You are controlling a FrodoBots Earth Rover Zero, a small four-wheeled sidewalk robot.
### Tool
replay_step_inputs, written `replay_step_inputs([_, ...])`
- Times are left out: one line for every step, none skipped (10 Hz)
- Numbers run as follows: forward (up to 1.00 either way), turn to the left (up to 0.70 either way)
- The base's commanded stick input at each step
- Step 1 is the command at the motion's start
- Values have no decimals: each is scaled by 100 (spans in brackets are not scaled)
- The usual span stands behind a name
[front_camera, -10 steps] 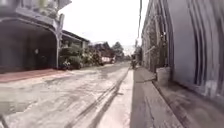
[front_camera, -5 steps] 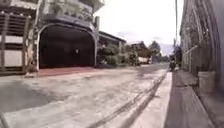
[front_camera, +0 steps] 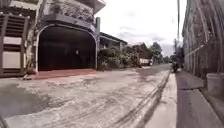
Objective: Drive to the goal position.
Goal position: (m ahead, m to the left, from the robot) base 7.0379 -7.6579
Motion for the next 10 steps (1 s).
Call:
replay_step_inputs([70,0])
replay_step_inputs([70,0])
replay_step_inputs([70,0])
replay_step_inputs([70,0])
replay_step_inputs([70,0])
replay_step_inputs([70,0])
replay_step_inputs([70,0])
replay_step_inputs([70,0])
replay_step_inputs([70,0])
replay_step_inputs([70,0])
